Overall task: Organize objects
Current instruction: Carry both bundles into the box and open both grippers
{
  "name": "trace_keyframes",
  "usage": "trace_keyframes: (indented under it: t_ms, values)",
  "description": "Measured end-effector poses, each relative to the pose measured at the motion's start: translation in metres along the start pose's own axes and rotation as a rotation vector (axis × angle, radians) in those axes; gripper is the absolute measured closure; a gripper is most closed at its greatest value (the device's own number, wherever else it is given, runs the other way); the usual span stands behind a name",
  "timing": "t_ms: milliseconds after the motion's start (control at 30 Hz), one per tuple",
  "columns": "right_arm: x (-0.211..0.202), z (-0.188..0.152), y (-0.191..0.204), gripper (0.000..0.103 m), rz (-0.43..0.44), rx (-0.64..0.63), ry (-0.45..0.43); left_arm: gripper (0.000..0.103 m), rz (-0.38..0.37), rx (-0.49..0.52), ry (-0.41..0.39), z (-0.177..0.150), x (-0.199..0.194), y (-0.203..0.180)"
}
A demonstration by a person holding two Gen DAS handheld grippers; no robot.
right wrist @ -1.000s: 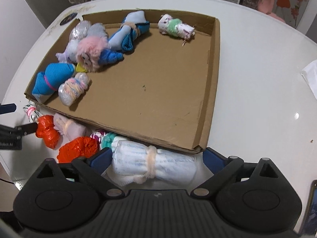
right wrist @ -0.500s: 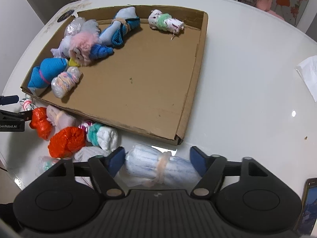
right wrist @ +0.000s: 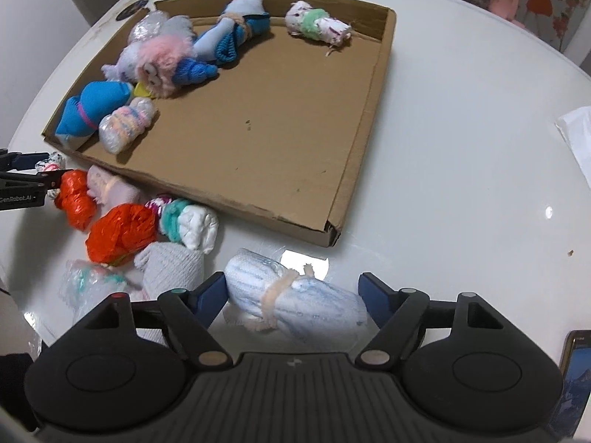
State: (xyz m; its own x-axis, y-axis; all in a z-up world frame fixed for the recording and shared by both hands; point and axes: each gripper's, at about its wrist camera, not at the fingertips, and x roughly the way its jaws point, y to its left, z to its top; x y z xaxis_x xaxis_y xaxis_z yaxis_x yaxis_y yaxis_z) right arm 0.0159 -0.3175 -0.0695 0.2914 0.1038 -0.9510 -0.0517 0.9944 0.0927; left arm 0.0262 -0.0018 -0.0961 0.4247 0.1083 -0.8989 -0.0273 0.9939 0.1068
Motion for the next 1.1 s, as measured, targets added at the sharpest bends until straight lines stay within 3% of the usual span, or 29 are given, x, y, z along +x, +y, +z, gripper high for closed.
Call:
trace_keyframes:
  t_ms: [267,367,533,667,767,900,1100]
  values:
    - [-0.024,0.000,-0.019,0.029,0.015,0.030,-0.067,0.033,0.010,-0.045,0.025,0.002,-0.023,0.011]
    - [-0.040,0.001,-0.030,0.029,0.017,0.049,-0.113,0.033,0.023,-0.040,-0.006,0.014,-0.043,0.015]
    - [-0.072,0.009,-0.045,0.029,0.001,0.052,-0.230,0.033,-0.022,-0.050,-0.090,0.042,-0.075,0.015]
    - [-0.090,0.024,-0.047,0.029,-0.018,0.024,-0.345,0.033,-0.046,0.018,-0.174,0.069,-0.094,-0.009]
    - [-0.100,0.042,-0.040,0.029,-0.043,-0.047,-0.450,0.033,-0.069,0.089,-0.216,0.089,-0.100,-0.035]
    - [-0.109,0.060,-0.026,0.029,-0.014,-0.197,-0.581,0.033,-0.096,0.219,-0.242,0.111,-0.096,-0.069]
    - [-0.080,0.078,-0.016,0.029,0.004,-0.327,-0.533,0.033,-0.165,0.307,-0.244,0.141,-0.076,-0.108]
